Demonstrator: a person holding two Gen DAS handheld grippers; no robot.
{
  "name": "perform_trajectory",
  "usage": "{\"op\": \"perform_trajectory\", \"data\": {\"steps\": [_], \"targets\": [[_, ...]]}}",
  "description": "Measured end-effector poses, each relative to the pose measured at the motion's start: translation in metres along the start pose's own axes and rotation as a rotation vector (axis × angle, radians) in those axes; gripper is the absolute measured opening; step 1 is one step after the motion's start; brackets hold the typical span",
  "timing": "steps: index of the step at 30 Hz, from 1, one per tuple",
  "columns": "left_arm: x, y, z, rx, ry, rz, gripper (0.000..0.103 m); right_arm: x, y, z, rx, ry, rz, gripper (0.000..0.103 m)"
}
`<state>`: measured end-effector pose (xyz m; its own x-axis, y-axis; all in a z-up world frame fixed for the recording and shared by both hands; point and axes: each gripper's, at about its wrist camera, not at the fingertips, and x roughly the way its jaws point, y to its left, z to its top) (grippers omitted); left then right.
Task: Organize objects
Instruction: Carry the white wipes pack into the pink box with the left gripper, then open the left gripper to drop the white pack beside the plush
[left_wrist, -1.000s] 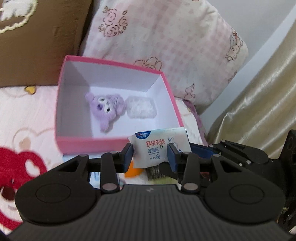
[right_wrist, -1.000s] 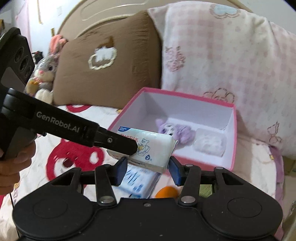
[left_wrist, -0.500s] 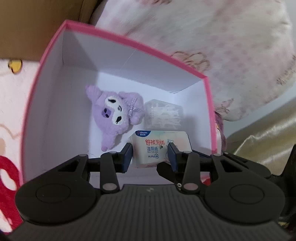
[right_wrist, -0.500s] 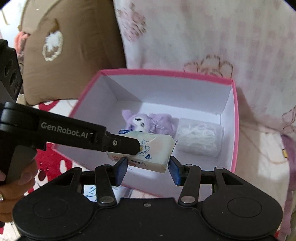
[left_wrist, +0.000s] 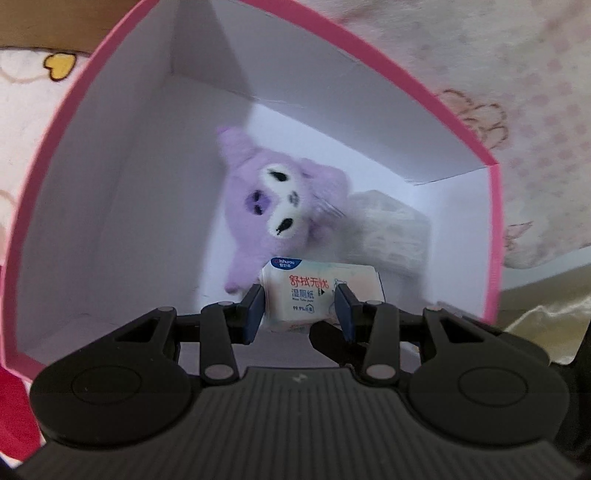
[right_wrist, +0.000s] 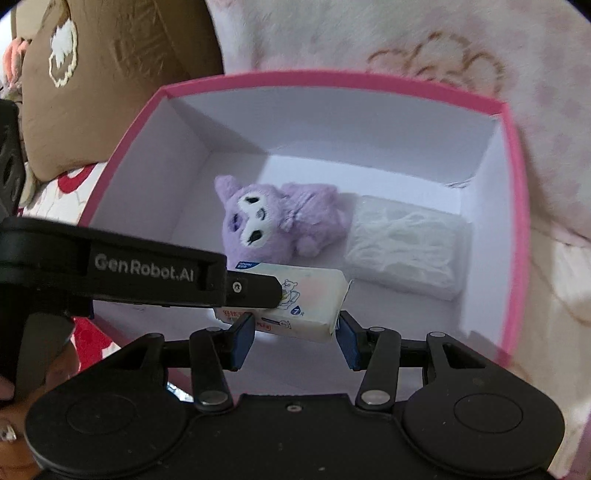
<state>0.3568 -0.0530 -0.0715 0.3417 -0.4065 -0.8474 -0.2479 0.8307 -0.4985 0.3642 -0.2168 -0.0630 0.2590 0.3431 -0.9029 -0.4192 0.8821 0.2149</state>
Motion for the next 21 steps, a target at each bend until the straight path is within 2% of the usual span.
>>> {"op": "perform_trajectory", "data": {"steps": [2, 8, 17, 21], "targets": [[0.003, 0.004, 0.004, -0.025, 0.013, 0.023, 0.039, 0.008, 0.005, 0.003, -0.009, 0.016, -0.005, 0.053], [0.007, 0.009, 0.011, -0.006, 0.007, 0.068, 0.039, 0.023, 0.014, 0.011, 0.005, 0.021, -0.026, 0.053], [0.013, 0.000, 0.026, 0.108, -0.029, 0.101, 0.039, 0.033, 0.021, 0.027, 0.016, 0.001, -0.090, 0.052], [0.010, 0.005, 0.023, 0.134, -0.061, 0.096, 0.046, 0.028, 0.028, 0.019, -0.036, -0.034, -0.135, 0.056]]}}
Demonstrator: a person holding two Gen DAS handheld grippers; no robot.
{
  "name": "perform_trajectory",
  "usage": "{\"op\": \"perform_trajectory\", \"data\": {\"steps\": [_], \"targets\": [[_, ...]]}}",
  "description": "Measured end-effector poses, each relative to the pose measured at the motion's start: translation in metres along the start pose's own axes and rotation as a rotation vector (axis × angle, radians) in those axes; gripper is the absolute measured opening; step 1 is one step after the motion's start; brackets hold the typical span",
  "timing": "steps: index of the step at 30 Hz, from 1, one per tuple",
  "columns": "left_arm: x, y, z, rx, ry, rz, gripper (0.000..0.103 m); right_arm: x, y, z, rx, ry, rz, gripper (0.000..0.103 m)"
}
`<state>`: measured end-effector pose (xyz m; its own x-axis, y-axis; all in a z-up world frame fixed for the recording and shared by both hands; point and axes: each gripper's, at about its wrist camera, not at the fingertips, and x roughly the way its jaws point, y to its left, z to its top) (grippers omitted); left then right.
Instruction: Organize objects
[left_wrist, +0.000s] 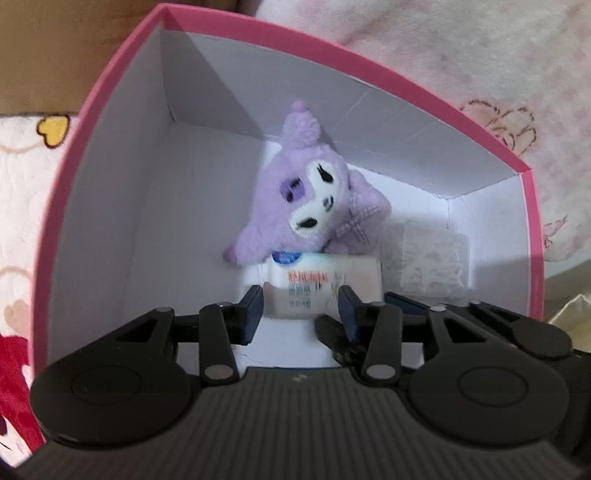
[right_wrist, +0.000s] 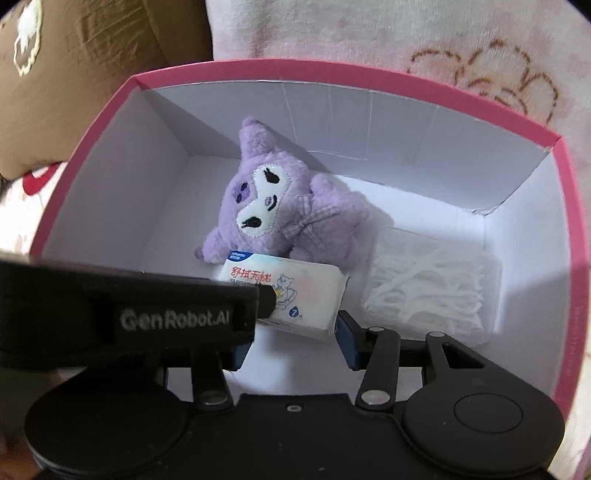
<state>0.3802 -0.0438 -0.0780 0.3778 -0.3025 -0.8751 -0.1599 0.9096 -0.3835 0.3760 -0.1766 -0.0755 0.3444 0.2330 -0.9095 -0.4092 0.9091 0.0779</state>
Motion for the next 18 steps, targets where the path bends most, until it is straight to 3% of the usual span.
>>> {"op": "perform_trajectory", "data": {"steps": [4, 8, 10, 18], "targets": [[-0.012, 0.002, -0.007, 0.048, -0.036, -0.007, 0.051, -0.023, 0.004, -0.017, -0.036, -0.073, -0.025, 0.060], [-0.033, -0.004, -0.020, 0.133, -0.008, 0.003, 0.055, -0.054, 0.001, -0.039, -0.048, -0.139, 0.006, 0.060], [-0.048, -0.004, -0.029, 0.141, -0.007, -0.027, 0.057, -0.067, 0.000, -0.049, -0.040, -0.162, 0.013, 0.060], [-0.119, -0.013, -0.065, 0.275, -0.082, 0.016, 0.059, -0.136, 0.006, -0.068, -0.055, -0.258, 0.019, 0.060]]}}
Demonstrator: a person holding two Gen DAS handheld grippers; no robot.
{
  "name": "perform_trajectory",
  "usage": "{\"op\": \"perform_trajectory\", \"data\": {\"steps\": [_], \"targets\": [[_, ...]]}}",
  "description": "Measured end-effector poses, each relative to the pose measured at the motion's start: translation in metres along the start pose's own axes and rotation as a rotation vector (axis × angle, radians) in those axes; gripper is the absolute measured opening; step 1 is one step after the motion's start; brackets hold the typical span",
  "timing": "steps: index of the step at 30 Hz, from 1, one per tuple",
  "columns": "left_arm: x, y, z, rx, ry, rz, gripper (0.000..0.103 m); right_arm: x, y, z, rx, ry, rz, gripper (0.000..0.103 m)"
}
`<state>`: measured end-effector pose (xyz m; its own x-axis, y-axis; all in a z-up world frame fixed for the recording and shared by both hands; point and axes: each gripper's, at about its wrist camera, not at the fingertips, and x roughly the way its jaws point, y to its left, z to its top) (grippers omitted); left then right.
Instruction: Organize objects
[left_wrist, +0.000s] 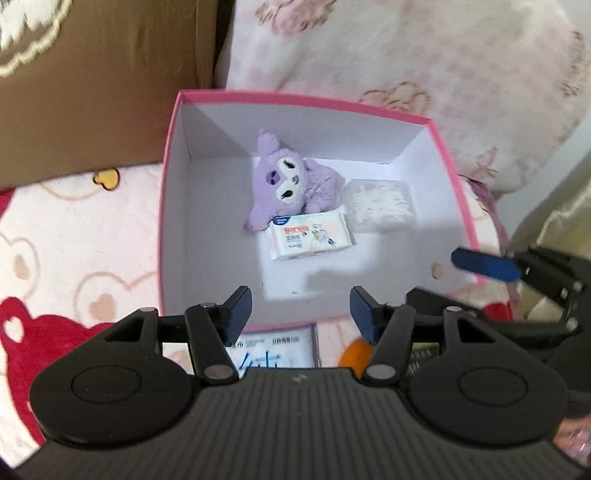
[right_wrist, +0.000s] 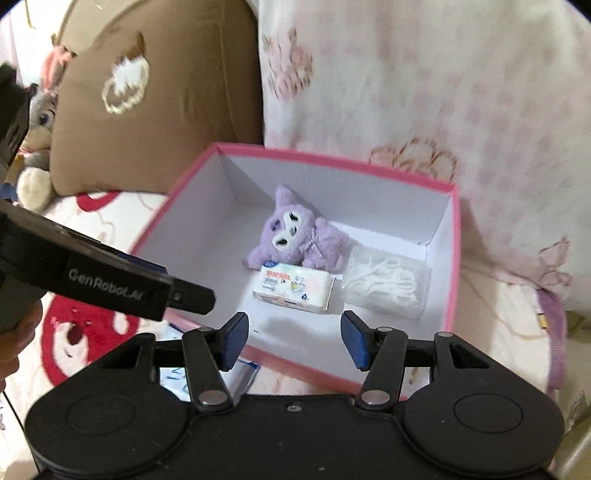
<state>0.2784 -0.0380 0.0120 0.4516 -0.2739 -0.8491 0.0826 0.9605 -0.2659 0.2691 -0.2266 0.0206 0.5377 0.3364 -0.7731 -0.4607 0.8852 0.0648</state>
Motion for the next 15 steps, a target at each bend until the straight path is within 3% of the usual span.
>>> {"op": "perform_trajectory", "data": {"steps": [5, 11, 13, 15], "targets": [[-0.034, -0.009, -0.012, 0.007, 0.022, -0.031, 0.059, -0.039, 0.002, -0.001, 0.027, -0.002, 0.024, 0.060], [-0.081, -0.026, -0.028, 0.106, 0.009, 0.014, 0.059, -0.077, 0.009, -0.012, 0.034, -0.025, 0.043, 0.062], [-0.096, -0.025, -0.036, 0.099, -0.027, 0.009, 0.059, -0.089, 0.013, -0.018, 0.035, -0.034, 0.051, 0.070], [-0.106, -0.023, -0.044, 0.103, -0.045, 0.004, 0.059, -0.101, 0.020, -0.027, 0.023, -0.051, 0.051, 0.083]]}}
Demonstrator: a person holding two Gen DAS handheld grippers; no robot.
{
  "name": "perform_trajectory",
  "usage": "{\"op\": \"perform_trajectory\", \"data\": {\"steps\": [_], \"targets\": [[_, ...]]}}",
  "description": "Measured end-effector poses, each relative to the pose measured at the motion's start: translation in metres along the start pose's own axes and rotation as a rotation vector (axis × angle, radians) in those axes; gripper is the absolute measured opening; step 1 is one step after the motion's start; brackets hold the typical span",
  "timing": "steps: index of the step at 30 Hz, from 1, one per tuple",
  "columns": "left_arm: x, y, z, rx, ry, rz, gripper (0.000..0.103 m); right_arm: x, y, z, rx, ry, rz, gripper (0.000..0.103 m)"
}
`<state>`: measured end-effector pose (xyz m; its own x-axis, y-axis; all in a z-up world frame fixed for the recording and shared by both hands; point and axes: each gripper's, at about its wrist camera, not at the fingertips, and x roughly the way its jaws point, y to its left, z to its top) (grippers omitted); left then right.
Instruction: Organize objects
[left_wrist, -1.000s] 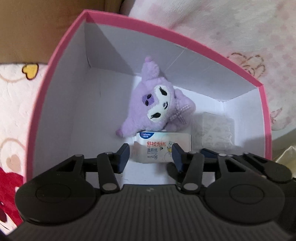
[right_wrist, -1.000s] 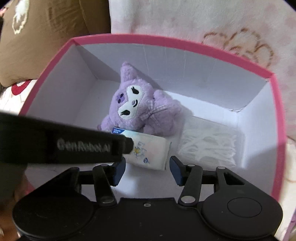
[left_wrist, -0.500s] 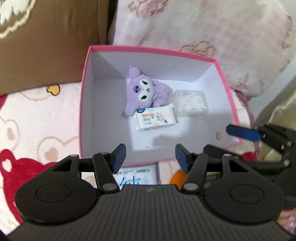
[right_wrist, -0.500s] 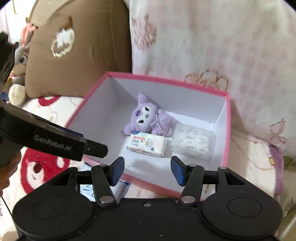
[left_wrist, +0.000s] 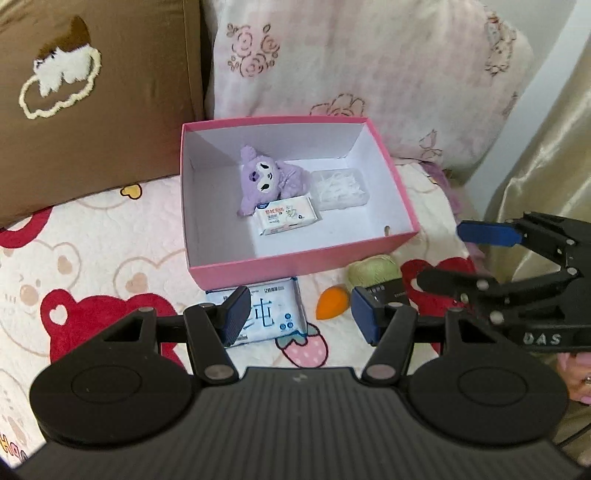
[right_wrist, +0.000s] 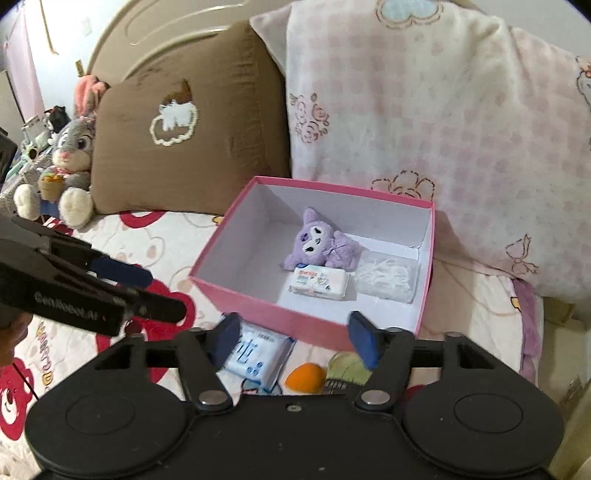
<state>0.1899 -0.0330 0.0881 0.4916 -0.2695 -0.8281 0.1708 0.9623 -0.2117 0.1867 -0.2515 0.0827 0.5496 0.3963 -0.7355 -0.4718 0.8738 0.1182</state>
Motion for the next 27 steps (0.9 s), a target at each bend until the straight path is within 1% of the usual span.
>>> {"op": "perform_trajectory", "data": {"steps": [4, 6, 8, 12, 15, 17, 20, 23, 25, 27], "targets": [[-0.011, 0.001, -0.020, 0.009, 0.011, -0.019, 0.059, -0.020, 0.016, -0.019, -0.044, -0.020, -0.005, 0.084], [-0.016, 0.000, -0.032, 0.016, 0.021, -0.032, 0.059, -0.028, 0.023, -0.028, -0.055, -0.024, 0.010, 0.087], [-0.020, -0.001, -0.044, 0.034, 0.028, -0.034, 0.059, -0.035, 0.030, -0.038, -0.061, -0.027, 0.016, 0.088], [-0.023, -0.003, -0.064, 0.074, 0.080, -0.027, 0.061, -0.044, 0.041, -0.052, -0.074, -0.021, 0.022, 0.088], [-0.025, -0.005, -0.076, 0.101, 0.095, -0.031, 0.062, -0.050, 0.048, -0.061, -0.077, -0.016, 0.034, 0.088], [-0.025, -0.005, -0.082, 0.109, 0.099, -0.035, 0.063, -0.052, 0.052, -0.067, -0.083, -0.012, 0.041, 0.088], [-0.023, -0.004, -0.092, 0.113, 0.093, -0.052, 0.065, -0.051, 0.058, -0.075, -0.098, -0.020, 0.026, 0.088], [-0.016, 0.000, -0.099, 0.099, 0.127, -0.074, 0.066, -0.047, 0.064, -0.085, -0.122, -0.023, -0.008, 0.090], [-0.012, 0.002, -0.103, 0.097, 0.133, -0.072, 0.066, -0.044, 0.067, -0.090, -0.141, -0.020, -0.009, 0.092], [-0.010, 0.003, -0.105, 0.096, 0.135, -0.061, 0.066, -0.039, 0.068, -0.095, -0.134, -0.020, -0.012, 0.092]]}}
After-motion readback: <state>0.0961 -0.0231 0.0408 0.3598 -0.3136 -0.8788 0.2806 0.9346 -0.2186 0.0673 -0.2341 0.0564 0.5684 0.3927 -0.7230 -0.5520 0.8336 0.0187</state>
